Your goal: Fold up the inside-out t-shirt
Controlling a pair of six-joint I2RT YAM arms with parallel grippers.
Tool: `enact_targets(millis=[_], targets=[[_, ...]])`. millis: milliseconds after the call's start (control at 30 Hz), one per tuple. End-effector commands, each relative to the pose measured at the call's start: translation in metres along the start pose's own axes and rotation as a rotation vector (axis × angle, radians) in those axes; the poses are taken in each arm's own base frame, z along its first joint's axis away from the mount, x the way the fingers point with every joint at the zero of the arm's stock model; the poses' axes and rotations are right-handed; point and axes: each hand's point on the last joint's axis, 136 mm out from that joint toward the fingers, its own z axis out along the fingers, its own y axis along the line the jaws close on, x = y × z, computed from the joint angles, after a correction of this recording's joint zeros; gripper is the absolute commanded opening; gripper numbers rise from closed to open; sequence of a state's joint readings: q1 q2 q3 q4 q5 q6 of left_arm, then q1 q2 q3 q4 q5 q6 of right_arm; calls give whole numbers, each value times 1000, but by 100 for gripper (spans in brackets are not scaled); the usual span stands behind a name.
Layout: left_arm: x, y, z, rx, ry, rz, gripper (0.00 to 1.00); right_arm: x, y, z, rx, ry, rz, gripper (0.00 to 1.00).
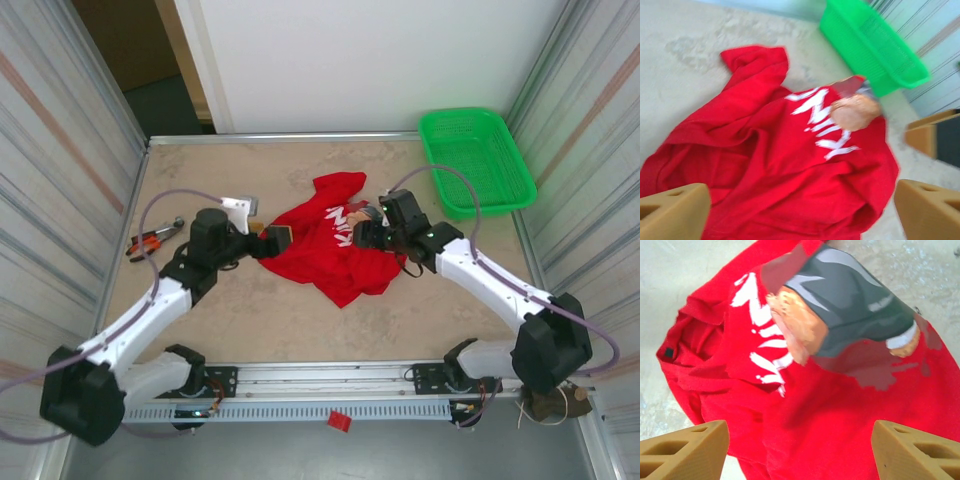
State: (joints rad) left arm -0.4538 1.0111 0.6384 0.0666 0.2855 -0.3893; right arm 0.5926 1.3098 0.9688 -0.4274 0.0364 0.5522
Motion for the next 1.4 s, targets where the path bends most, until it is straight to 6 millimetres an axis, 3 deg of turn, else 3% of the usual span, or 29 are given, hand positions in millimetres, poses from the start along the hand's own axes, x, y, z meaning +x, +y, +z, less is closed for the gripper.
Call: enact_targets(millis=[0,167,267,333,400,433,500,767,967,1067,1133,1167,1233,1300,1367], targets=[[-6,-5,-6,-39,-106,27,99,20,-3,6,103,58,-100,74],[26,-16,15,-87,-39,228,99,66,4,23,106,142,-104,74],[53,-20,37,-93,109,272,99,83,0,40,149,170,-95,73],[72,-24,50,-75,166,312,99,83,-11,50,210,158,-96,64],[86,-33,60,-44,192,388,99,79,-15,54,229,156,-97,43],[93,-37,64,-33,212,430,99,76,-14,54,220,156,-101,27],[102,-40,73,-33,253,482,99,70,-8,49,184,147,-106,12],[110,-50,102,1,280,546,99,63,2,39,97,138,-86,6],[119,-43,132,-37,324,568,97,63,4,38,76,137,-72,0],[125,-39,148,-35,356,571,82,61,6,34,63,127,-64,0],[130,-36,155,-24,395,572,62,58,7,29,52,116,-55,0],[129,-34,157,-16,402,561,46,56,8,26,43,108,-50,0],[116,-31,156,0,400,523,0,49,7,18,31,84,-36,0],[90,-39,144,32,363,497,0,42,2,12,25,61,-15,0],[59,-64,125,140,316,455,0,33,-8,9,32,38,16,0]])
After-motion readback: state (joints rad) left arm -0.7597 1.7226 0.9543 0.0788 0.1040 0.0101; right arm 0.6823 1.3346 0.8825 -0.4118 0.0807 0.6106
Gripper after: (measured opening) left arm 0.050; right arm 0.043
